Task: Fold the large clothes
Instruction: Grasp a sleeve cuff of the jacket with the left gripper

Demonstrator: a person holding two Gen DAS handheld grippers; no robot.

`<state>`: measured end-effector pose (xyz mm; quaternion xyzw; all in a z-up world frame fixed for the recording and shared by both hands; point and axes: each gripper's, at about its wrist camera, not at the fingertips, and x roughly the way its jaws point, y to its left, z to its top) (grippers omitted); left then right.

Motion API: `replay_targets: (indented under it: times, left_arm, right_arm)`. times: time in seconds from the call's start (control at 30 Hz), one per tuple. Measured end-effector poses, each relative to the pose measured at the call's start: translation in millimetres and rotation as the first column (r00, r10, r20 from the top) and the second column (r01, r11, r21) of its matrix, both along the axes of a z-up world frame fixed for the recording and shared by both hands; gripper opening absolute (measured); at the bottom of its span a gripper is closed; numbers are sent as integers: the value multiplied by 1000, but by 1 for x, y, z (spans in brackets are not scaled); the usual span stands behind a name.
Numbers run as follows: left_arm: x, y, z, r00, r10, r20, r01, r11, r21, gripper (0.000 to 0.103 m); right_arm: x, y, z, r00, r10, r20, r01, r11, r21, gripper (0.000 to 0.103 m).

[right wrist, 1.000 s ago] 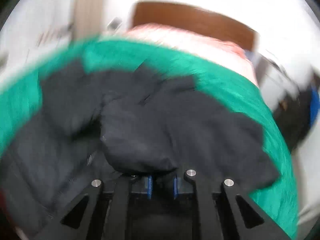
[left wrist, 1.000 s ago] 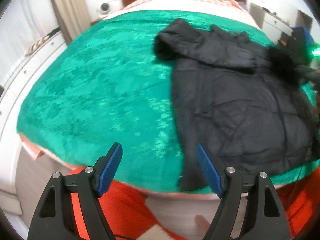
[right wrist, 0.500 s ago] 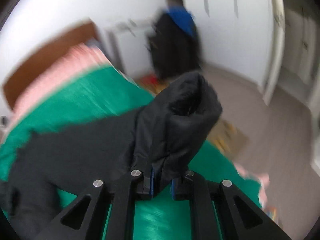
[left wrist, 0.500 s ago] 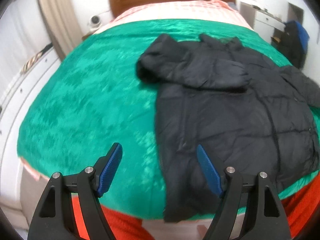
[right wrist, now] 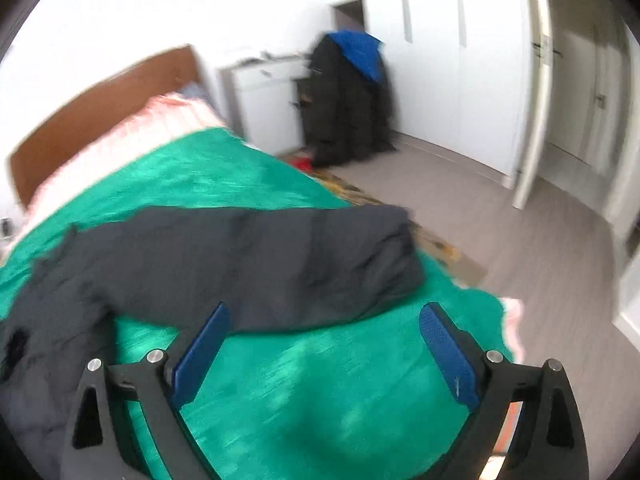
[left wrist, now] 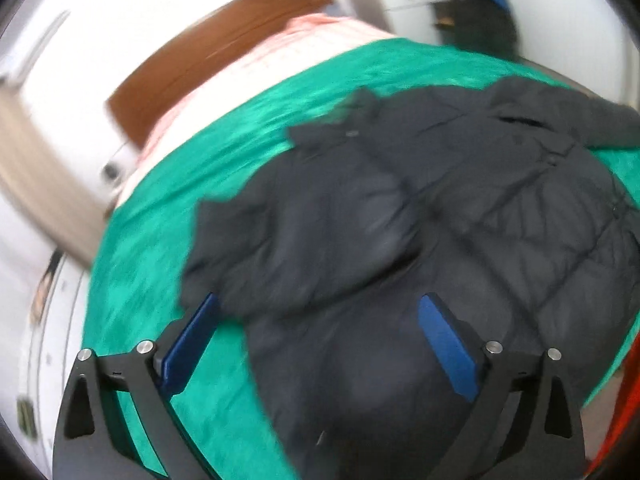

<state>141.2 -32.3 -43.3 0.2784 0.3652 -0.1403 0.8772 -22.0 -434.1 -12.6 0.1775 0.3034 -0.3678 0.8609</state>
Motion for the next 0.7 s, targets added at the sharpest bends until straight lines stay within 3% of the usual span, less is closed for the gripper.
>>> replay_targets:
  times: [0.1, 0.2, 0.23, 0.3, 0.33, 0.4, 0.47, 0.53, 0.57, 0.6, 0.67, 0.7]
  left_arm:
    - [44, -44, -38, 999, -52, -9, 52, 995, 81, 101]
    - [88, -58, -81, 997, 21, -75, -10, 988, 151, 101]
    - [101, -53, -93, 992, 62, -111, -47, 990, 131, 95]
    - [112, -38, -91, 982, 138, -132, -132, 990, 58, 31]
    - [114, -29, -85, 977, 177, -116, -173, 984, 45, 25]
    - [112, 8, -53, 970, 227, -90, -233, 970, -69, 21]
    - [107, 47, -23, 953, 300, -46, -304, 944, -131, 20]
    - [101, 113, 15, 906, 423, -13, -415, 882, -222, 20]
    - [96, 148, 28, 869, 494, -4, -478, 839, -259, 20]
    - [92, 191, 42, 815, 580, 5, -553, 780, -294, 20]
    - [85, 251, 52, 714, 700, 23, -661, 684, -309, 20]
    - [80, 297, 51, 629, 777, 16, -737, 603, -307, 19]
  right_arm:
    - [1, 48, -8, 988, 133, 74, -135, 991, 20, 95]
    - [23, 103, -21, 954, 269, 136, -274, 962, 21, 95]
    - [18, 119, -22, 941, 306, 145, -311, 950, 11, 95]
    - [11, 150, -24, 912, 389, 131, -388, 921, -35, 95]
    - [13, 163, -27, 892, 438, 108, -433, 899, -71, 95]
    - [12, 183, -32, 862, 505, 54, -492, 857, -155, 95]
    - [12, 185, -36, 853, 521, 39, -507, 844, -176, 95]
    - [13, 180, -37, 858, 511, 56, -497, 853, -162, 95]
    - [11, 178, -38, 865, 498, 65, -484, 861, -155, 95]
    - [14, 174, -39, 872, 485, 72, -472, 870, -145, 95]
    - [17, 168, -43, 884, 460, 80, -450, 885, -118, 95]
    - [18, 165, -45, 889, 452, 78, -443, 890, -106, 95]
